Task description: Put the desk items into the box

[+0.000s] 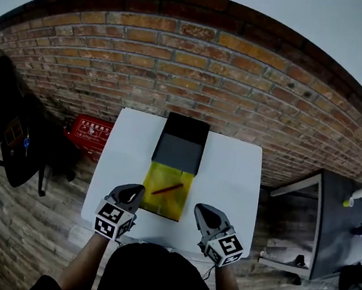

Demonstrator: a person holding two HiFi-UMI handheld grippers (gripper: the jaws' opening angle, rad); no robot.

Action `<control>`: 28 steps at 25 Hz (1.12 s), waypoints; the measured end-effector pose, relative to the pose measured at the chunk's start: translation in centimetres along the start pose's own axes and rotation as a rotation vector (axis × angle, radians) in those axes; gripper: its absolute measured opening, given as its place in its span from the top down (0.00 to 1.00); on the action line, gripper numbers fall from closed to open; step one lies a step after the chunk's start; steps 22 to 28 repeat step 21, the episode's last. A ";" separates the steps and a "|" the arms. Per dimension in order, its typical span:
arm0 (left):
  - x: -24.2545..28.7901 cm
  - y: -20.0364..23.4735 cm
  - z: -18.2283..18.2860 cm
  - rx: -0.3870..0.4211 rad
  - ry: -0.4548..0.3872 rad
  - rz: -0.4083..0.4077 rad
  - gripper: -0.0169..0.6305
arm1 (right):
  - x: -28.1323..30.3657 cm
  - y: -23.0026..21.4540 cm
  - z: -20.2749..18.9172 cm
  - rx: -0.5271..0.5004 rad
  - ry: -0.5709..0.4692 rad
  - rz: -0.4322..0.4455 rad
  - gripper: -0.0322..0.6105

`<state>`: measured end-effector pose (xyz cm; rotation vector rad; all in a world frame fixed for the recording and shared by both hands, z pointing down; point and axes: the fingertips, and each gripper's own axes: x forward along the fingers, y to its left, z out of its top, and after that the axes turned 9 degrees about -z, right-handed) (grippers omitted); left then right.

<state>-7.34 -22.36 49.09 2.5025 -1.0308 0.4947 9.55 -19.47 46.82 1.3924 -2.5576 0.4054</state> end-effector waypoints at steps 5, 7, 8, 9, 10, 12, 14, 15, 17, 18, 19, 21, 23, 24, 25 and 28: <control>-1.2 0.2 -0.7 -0.005 -0.036 0.001 0.95 | -0.5 -0.3 -0.7 0.011 0.009 -0.010 0.92; -1.3 0.3 -1.2 -0.007 -0.031 0.004 0.95 | -0.7 -0.4 -1.2 0.015 0.014 -0.017 0.92; -1.3 0.3 -1.3 -0.008 -0.029 0.005 0.95 | -0.9 -0.4 -1.5 0.018 0.019 -0.019 0.92; -1.4 0.3 -1.4 -0.008 -0.027 0.006 0.95 | -1.0 -0.4 -1.6 0.020 0.022 -0.021 0.92; -1.4 0.3 -1.4 -0.005 -0.026 0.007 0.95 | -1.0 -0.3 -1.6 0.021 0.020 -0.022 0.92; -1.3 0.3 -1.3 0.002 -0.026 0.007 0.95 | -1.0 -0.3 -1.4 0.019 0.012 -0.025 0.92; -1.2 0.2 -1.3 0.007 -0.025 0.005 0.95 | -1.1 -0.2 -1.3 0.018 0.008 -0.029 0.92; -1.1 0.1 -1.3 0.008 -0.024 0.004 0.95 | -1.1 -0.1 -1.2 0.019 0.007 -0.030 0.92; -1.0 0.0 -1.5 0.011 -0.021 -0.001 0.95 | -1.1 0.0 -1.3 0.022 0.008 -0.030 0.92; -0.9 0.0 -1.5 0.013 -0.019 -0.003 0.95 | -1.1 0.1 -1.4 0.024 0.010 -0.030 0.92; -0.9 -0.1 -1.6 0.016 -0.017 -0.006 0.95 | -1.1 0.1 -1.5 0.025 0.012 -0.031 0.92; -0.8 -0.2 -1.6 0.019 -0.016 -0.010 0.95 | -1.1 0.2 -1.8 0.027 0.019 -0.032 0.92; -0.8 -0.2 -1.6 0.019 -0.016 -0.010 0.95 | -1.1 0.2 -1.8 0.027 0.019 -0.032 0.92; -0.8 -0.2 -1.6 0.019 -0.016 -0.010 0.95 | -1.1 0.2 -1.8 0.027 0.019 -0.032 0.92; -0.8 -0.2 -1.6 0.019 -0.016 -0.010 0.95 | -1.1 0.2 -1.8 0.027 0.019 -0.032 0.92; -0.8 -0.2 -1.6 0.019 -0.016 -0.010 0.95 | -1.1 0.2 -1.8 0.027 0.019 -0.032 0.92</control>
